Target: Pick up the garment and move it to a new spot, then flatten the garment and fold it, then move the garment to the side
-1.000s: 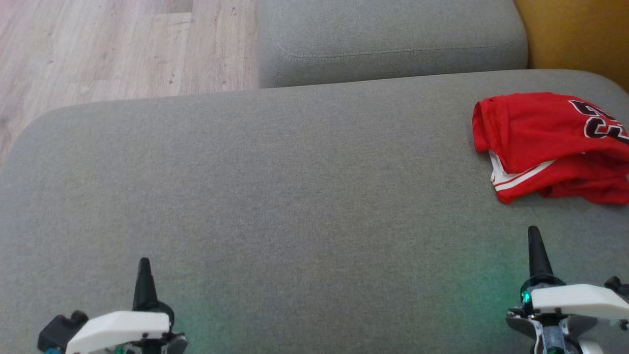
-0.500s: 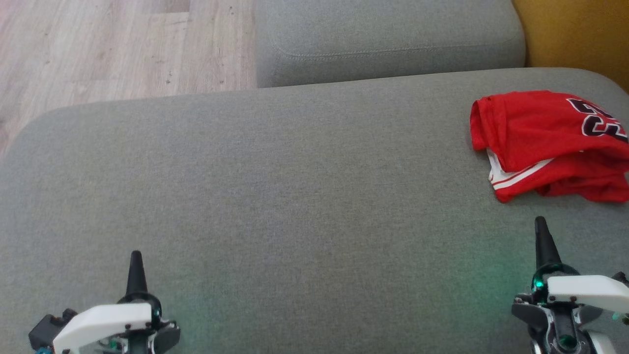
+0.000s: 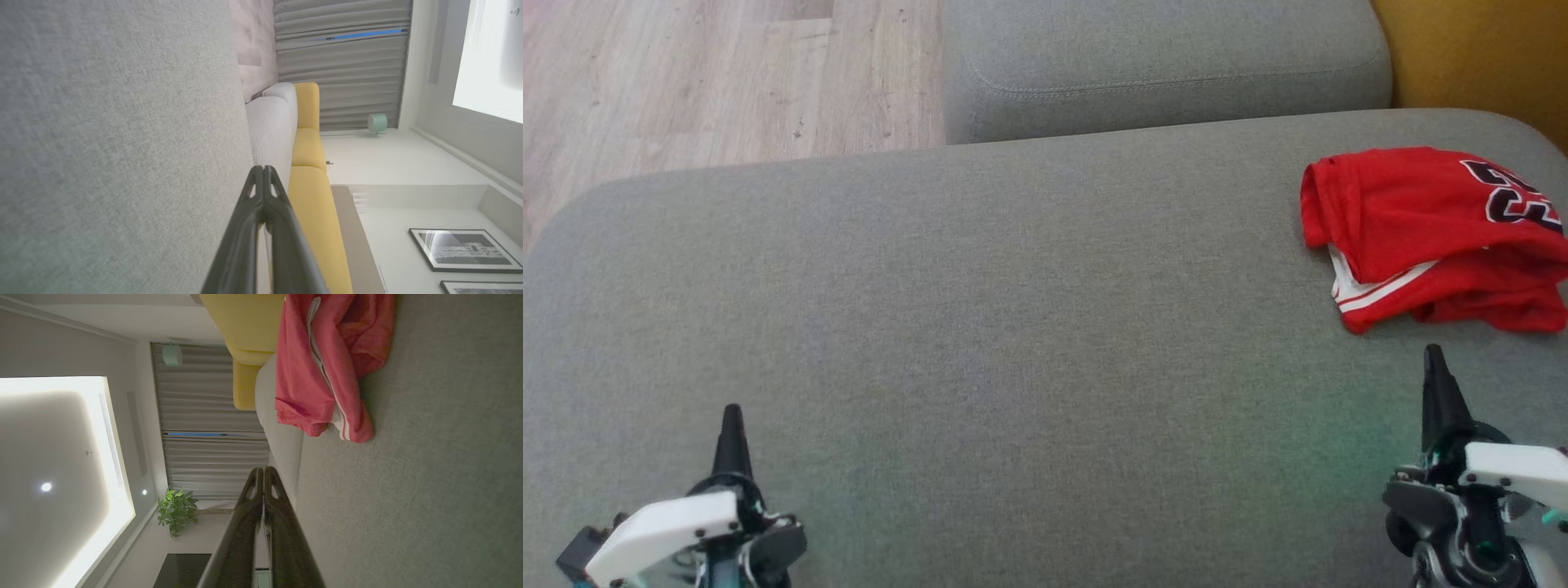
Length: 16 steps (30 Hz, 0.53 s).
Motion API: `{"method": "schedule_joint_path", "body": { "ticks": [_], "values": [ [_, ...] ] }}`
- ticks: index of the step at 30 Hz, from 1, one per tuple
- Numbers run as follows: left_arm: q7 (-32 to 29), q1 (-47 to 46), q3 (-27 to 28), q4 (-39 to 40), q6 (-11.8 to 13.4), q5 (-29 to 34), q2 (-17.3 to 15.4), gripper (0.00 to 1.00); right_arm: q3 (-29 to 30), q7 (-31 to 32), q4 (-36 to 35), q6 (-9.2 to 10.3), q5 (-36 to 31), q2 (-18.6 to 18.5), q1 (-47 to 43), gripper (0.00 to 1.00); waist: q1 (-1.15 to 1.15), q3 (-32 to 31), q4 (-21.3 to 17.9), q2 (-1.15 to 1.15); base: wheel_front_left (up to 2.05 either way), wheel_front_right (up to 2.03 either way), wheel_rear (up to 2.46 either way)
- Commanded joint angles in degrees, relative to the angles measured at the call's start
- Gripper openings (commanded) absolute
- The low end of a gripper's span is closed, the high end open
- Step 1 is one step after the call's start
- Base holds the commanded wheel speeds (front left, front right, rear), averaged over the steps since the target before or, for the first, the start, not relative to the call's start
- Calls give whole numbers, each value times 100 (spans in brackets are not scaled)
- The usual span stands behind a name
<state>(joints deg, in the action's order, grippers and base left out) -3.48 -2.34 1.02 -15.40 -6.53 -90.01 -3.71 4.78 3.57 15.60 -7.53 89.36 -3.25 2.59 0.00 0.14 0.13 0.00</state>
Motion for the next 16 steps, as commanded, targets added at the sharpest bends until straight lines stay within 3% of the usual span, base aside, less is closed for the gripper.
{"method": "schedule_joint_path", "body": {
  "ticks": [1,16],
  "values": [
    [-63,-333,266,153,-60,-175,-79,0,-61,72,-174,4,211,-108,306,0,0,1,-4,0,0,0,0],
    [-145,-369,356,144,-96,-378,-58,0,-1,152,-168,4,426,-89,343,0,0,4,-13,0,0,0,0]
  ]
}}
